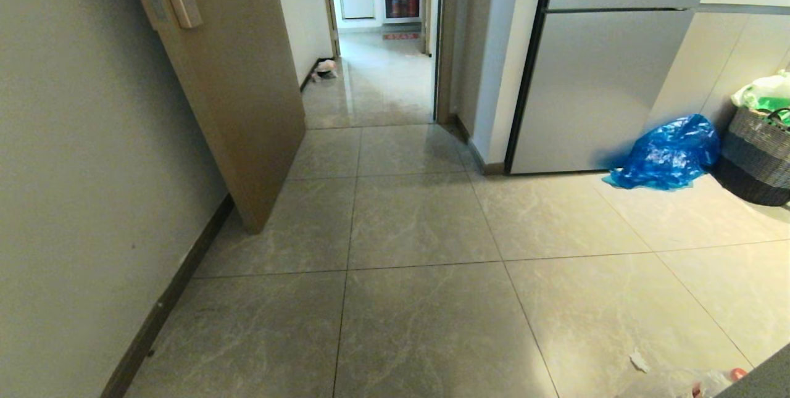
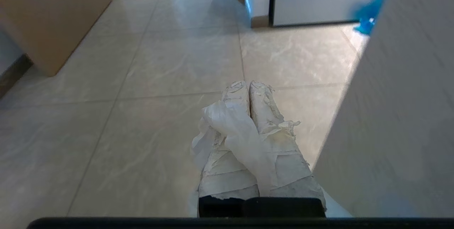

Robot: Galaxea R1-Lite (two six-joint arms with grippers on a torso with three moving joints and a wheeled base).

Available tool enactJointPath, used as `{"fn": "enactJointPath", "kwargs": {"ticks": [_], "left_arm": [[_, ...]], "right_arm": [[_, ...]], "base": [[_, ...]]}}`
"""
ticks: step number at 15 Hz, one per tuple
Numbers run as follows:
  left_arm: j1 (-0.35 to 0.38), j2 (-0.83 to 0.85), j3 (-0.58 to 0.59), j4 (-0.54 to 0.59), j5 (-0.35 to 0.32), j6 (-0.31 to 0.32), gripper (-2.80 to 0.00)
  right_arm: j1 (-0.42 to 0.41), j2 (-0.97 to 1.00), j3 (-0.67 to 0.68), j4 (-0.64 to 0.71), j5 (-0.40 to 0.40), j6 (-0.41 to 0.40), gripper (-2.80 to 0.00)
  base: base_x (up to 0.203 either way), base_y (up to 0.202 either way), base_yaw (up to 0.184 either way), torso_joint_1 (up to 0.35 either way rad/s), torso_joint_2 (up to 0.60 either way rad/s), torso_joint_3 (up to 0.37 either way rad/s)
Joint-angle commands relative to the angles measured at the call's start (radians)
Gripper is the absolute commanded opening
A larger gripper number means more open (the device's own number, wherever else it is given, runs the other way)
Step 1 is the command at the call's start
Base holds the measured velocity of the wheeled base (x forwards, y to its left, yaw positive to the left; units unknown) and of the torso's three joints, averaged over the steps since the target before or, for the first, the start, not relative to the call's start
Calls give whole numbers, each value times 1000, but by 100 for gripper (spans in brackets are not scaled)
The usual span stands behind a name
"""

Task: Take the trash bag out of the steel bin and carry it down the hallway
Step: Put the trash bag at the door

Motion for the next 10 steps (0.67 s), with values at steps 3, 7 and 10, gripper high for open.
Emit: {"fn": "enactJointPath", "kwargs": {"ticks": [3, 7, 10], "left_arm": [[0, 0, 0, 0, 0, -1, -280], [0, 0, 0, 0, 0, -1, -280], [0, 0, 0, 0, 0, -1, -280]], "right_arm": [[-1, 0, 0, -1, 1, -1, -280], [0, 0, 0, -1, -1, 0, -280], [0, 0, 0, -1, 0, -1, -280]], "base": [[184, 0, -2, 4, 6, 2], [187, 0, -3, 5, 2, 2], [186, 0, -4, 4, 1, -1]]}}
